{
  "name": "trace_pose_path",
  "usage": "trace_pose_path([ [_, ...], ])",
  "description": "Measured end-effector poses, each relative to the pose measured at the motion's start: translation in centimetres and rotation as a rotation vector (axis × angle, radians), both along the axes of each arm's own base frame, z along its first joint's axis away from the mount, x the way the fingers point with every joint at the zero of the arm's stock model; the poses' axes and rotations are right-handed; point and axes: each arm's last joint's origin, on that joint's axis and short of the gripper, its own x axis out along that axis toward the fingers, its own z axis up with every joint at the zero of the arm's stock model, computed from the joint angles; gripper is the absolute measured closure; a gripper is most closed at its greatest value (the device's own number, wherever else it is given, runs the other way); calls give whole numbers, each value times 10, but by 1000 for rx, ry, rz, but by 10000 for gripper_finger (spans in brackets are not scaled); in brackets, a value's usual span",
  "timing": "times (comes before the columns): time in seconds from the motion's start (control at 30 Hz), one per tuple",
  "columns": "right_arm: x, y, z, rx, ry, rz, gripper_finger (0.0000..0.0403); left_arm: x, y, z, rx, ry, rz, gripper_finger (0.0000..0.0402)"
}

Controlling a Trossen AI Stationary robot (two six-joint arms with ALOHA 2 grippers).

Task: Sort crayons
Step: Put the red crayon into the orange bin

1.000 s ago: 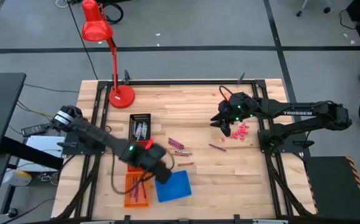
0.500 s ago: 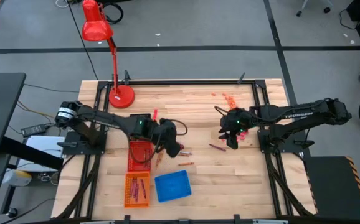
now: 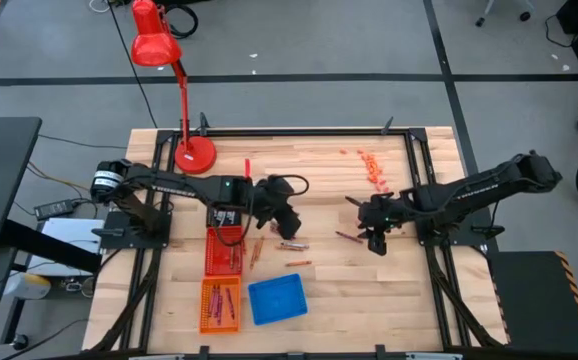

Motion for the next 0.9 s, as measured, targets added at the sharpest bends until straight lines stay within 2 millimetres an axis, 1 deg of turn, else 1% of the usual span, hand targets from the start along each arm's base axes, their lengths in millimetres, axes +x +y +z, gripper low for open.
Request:
trace_pose_path([
  [0.17,-1,9,0,-18,-5,-2,251,7,0,8,143,-84,-125,242],
  [0.3,-3,14,-1,-69,-10,-9,251,10,0,12,193,-120,-162,242],
  [0.4,-1,17,-5,-125,8,-18,251,10,0,12,202,-119,-169,242],
  [0.5,4,21,-14,-145,38,1,251,9,0,11,202,-107,-170,242],
  [0.7,12,27,-30,-146,94,7,251,7,0,7,200,-62,-174,242],
  [0.9,14,29,-40,-118,166,31,251,5,-3,5,163,-39,-151,242],
])
